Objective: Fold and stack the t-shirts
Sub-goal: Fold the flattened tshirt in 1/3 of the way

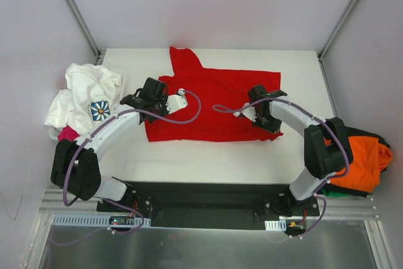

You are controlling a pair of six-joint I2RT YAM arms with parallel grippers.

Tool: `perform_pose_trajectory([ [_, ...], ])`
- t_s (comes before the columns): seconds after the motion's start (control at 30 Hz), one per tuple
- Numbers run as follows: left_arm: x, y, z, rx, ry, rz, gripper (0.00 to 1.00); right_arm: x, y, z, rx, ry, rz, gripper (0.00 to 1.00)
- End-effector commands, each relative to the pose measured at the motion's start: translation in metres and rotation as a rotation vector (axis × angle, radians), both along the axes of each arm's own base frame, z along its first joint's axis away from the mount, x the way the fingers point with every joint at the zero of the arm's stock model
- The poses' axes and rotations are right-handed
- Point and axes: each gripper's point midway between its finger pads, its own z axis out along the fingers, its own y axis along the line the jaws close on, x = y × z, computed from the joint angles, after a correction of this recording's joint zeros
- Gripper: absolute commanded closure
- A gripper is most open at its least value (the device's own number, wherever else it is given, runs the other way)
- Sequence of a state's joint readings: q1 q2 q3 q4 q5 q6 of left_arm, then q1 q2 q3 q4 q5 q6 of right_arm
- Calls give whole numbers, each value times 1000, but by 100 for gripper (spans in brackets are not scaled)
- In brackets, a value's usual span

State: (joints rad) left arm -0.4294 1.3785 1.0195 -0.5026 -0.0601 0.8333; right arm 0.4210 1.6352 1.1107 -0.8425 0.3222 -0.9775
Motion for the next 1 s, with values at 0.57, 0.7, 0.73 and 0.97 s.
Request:
perform_pose_trajectory([
  [0.57, 83, -21, 1, -25, -31, -31, 100, 36, 6, -16, 6, 55, 29, 99],
  [0.7, 90, -21, 3, -40, -36, -35, 100, 36, 4, -19, 6, 64, 24, 99],
  [0.73, 91, -20, 3, -37, -38, -35, 100, 36, 3, -19, 6, 65, 22, 99],
  [0.97, 105, -12, 6, -30, -56, -20, 100, 42, 0, -18, 3, 57, 19, 99],
])
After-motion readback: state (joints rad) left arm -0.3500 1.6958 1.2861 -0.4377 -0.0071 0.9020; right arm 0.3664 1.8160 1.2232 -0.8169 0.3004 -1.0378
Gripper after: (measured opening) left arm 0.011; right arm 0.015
